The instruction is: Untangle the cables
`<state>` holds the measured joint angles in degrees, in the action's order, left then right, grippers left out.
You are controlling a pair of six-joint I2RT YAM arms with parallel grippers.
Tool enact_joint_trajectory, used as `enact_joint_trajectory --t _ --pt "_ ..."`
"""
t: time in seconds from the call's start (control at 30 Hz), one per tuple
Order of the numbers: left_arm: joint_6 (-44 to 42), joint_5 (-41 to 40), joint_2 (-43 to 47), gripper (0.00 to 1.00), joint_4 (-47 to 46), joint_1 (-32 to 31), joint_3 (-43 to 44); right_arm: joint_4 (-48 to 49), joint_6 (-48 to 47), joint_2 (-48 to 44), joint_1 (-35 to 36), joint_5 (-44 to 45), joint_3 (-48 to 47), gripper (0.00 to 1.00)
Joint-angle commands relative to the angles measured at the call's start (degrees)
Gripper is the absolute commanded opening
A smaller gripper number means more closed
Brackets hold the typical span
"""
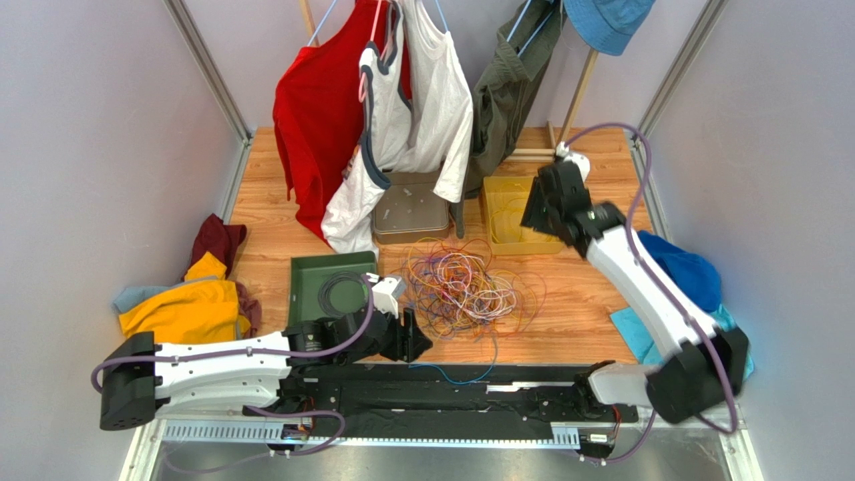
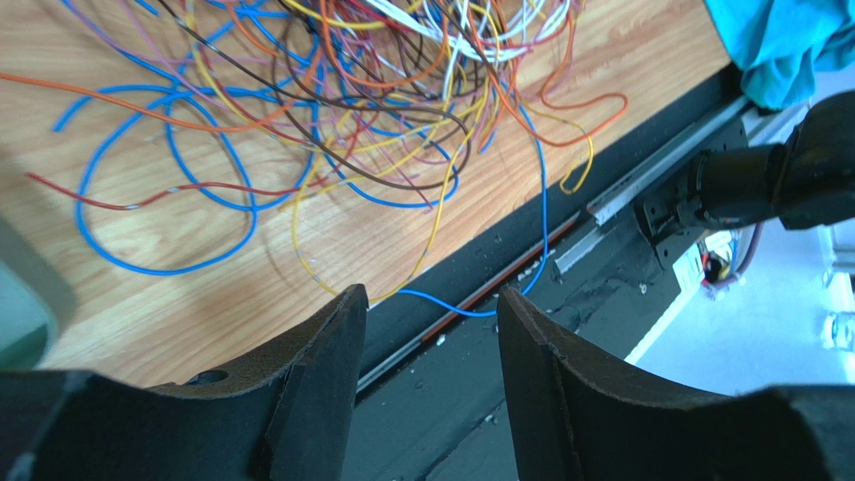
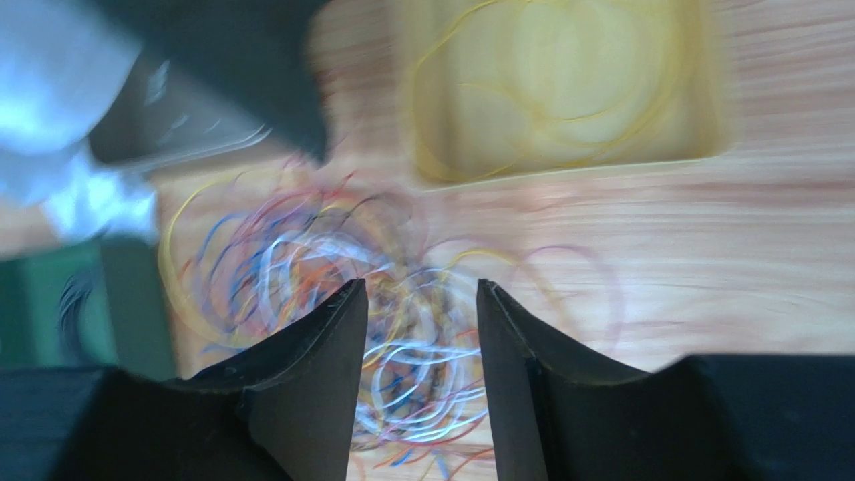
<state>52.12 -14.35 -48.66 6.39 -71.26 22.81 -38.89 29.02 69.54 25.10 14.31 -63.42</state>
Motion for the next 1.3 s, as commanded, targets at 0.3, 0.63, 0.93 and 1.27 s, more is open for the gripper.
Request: enact_joint_trajectory --t 0.3,0.63,0.93,1.27 --pt "-0.4 -11.7 16.3 0.59 12.9 -0.2 1.3 24.5 3.4 -4.0 16.8 -10.3 20.9 0.47" --pt "1.2 -10.5 14.7 0.59 14.6 -0.2 0.8 30.5 3.1 5.4 24.6 -8.7 21.4 0.47" --pt "1.6 -9.6 13.3 0.59 14.1 -0.2 0.5 31.5 4.1 6.3 25.6 -6.6 23.5 0.47" --pt "2.5 -8.9 13.2 0.59 13.3 -0.2 -0.3 26.4 2.4 9.1 27.8 -5.1 19.6 0.00"
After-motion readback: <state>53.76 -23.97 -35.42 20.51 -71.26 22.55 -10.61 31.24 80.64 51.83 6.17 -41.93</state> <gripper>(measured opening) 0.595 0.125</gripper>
